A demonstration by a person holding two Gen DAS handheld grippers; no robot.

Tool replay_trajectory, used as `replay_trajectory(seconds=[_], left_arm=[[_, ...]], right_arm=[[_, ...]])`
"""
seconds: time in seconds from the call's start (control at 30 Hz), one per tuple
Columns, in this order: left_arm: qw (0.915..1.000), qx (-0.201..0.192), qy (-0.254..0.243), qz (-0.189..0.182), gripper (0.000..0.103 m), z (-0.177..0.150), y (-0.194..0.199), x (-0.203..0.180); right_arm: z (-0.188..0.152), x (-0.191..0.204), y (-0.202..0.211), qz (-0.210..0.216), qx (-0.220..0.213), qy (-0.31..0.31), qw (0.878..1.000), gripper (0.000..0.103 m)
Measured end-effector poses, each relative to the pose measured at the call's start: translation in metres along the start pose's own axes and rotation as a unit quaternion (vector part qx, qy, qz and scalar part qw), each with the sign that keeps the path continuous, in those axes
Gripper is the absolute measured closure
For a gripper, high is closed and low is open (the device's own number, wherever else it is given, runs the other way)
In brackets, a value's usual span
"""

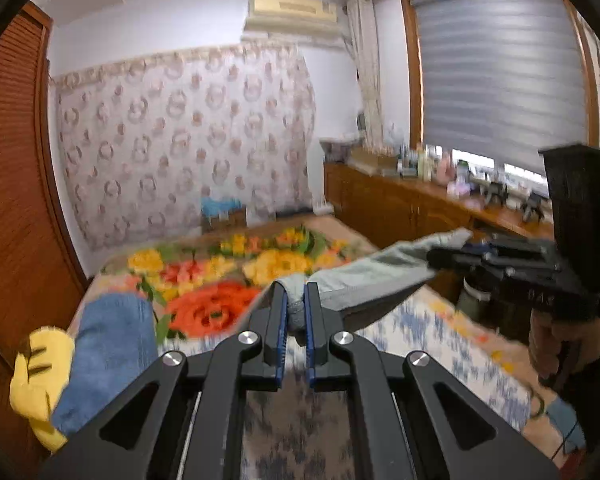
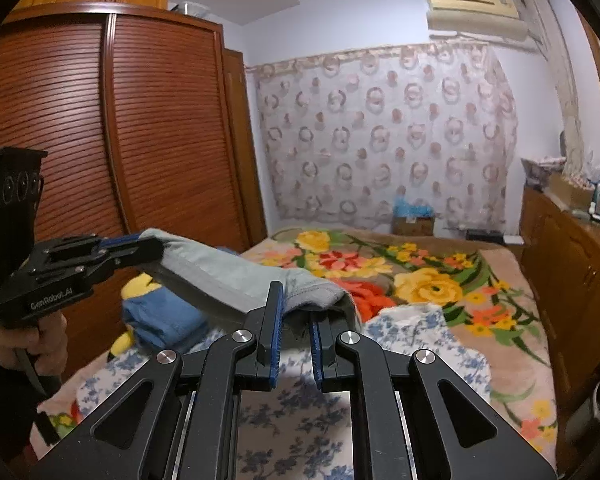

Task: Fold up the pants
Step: 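Lift the held garment edge up off the bed with both tools, then lower the held edge and fold it over the garment with both tools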

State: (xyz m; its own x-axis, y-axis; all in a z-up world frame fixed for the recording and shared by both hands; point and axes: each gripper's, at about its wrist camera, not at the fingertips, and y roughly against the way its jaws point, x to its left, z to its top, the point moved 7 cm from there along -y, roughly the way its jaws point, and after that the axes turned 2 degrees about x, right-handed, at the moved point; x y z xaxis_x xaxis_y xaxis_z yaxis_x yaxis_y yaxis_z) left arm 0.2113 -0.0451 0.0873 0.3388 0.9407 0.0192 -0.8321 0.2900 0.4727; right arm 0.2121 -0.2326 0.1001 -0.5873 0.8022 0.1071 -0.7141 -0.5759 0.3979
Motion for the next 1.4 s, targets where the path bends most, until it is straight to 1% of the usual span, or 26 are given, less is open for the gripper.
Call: replay_trajectory(seconds=[0.13,0.23,0.33,0.8,0.97,1.17,1.4], left_arm=[[0.9988,0.047,-0.012,0.001,0.099,-0.045,-0.014,-0.007],[0.9976,0.069,-0.006,-0.001,0.099,-0.064,-0.025,-0.010],[0.9968,0.079,0.004,-0.011,0.099,-0.076,-0.026,-0.014],[0.9960,0.086,0.003,-0.026,0.099,-0.101,0.003,-0.020],[0.9951,0.092,0.009,-0.033,0.099,-0.122,0.014,-0.025],[0.9932,0.103,0.033,-0.041,0.099,-0.155,0.023,-0.030],[0.9911,0.119,0.040,-0.046,0.099,-0.179,0.026,-0.041]], right_arm=[[-0.046,0.005,-0.018,0.004,0.046,0.005,0.999,0.094],[-0.073,0.011,-0.028,0.006,0.072,0.014,0.997,0.094],[-0.088,0.012,-0.031,0.007,0.086,0.014,0.996,0.094],[-0.110,0.032,-0.015,0.026,0.094,0.025,0.995,0.093],[-0.130,0.042,-0.007,0.033,0.103,0.026,0.994,0.093],[-0.167,0.052,-0.001,0.043,0.115,0.004,0.992,0.093],[-0.191,0.054,0.003,0.035,0.116,-0.023,0.992,0.093]])
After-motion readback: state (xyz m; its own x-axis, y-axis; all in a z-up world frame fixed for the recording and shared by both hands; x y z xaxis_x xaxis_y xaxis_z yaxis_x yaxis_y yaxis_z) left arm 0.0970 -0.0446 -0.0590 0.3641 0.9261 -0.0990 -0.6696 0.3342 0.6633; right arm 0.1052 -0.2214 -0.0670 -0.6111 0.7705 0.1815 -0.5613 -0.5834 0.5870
